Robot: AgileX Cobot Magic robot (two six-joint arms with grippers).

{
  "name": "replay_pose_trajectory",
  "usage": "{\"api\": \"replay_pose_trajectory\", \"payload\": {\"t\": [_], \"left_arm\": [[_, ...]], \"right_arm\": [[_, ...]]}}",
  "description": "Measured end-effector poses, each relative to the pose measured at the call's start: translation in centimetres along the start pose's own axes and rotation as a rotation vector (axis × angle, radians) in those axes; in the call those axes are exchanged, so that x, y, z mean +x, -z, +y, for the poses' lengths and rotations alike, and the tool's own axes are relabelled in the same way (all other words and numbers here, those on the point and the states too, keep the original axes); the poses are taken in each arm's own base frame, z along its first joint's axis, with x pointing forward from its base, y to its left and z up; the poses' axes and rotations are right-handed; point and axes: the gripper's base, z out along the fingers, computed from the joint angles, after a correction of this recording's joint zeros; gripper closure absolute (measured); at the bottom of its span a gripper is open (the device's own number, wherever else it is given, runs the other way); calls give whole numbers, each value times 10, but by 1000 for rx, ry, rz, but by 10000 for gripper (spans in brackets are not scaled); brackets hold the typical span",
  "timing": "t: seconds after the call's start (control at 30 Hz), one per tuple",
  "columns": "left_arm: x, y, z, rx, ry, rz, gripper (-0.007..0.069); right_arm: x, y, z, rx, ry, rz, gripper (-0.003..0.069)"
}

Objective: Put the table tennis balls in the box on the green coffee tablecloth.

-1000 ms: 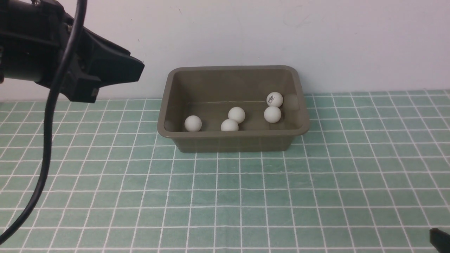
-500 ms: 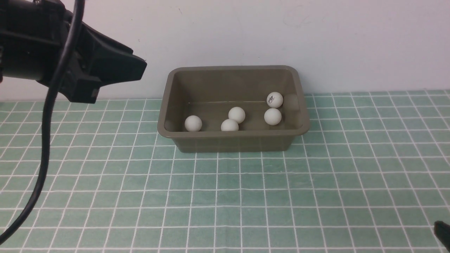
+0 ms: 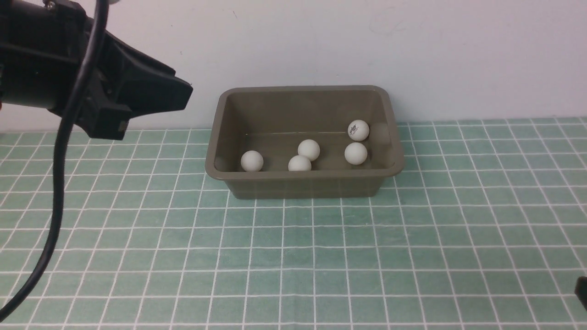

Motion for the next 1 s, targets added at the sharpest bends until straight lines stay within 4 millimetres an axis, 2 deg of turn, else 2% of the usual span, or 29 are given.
{"api": "replay_pose_trajectory", "payload": {"t": [0.6,0.9,1.0], "left_arm": [[0,0,-1,6,0,5,419],[0,0,-1,7,0,4,419],[0,0,-1,7,0,4,419]], "right_arm": [[10,4,10,-96,7,63,270],[35,7,5,26,90,-30,270],[37,7,5,38,102,-46,270]]}}
